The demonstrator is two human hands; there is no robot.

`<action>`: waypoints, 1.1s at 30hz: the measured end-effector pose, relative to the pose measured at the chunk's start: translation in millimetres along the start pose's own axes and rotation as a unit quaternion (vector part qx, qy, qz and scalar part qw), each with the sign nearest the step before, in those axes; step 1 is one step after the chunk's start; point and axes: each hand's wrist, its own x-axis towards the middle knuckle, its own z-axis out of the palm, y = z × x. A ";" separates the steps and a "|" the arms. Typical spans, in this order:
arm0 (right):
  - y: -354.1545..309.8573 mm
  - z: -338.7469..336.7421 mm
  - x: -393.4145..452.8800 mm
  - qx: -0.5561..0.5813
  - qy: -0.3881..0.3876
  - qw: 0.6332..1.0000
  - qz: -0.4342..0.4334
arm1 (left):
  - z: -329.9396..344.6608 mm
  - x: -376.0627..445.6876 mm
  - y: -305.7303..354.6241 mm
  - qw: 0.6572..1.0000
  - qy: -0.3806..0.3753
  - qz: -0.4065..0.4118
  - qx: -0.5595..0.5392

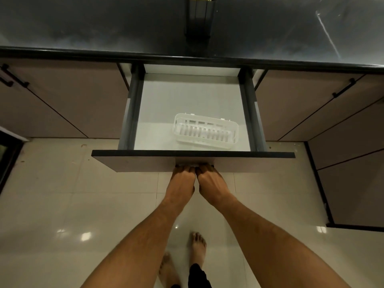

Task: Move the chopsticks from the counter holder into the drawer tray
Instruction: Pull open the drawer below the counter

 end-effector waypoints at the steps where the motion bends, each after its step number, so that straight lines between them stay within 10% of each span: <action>1: 0.3 -4.4 -4.1 -0.008 0.009 1.000 -0.010 | -2.4 -3.1 0.7 1.000 0.008 0.014 0.014; 14: 6.6 -91.9 -11.9 -0.071 0.156 0.981 -0.090 | -94.7 1.1 32.7 0.954 0.194 0.213 0.079; 33: 90.7 -123.3 73.5 -0.075 0.063 0.993 0.069 | -113.4 101.1 12.8 0.980 0.186 0.009 0.065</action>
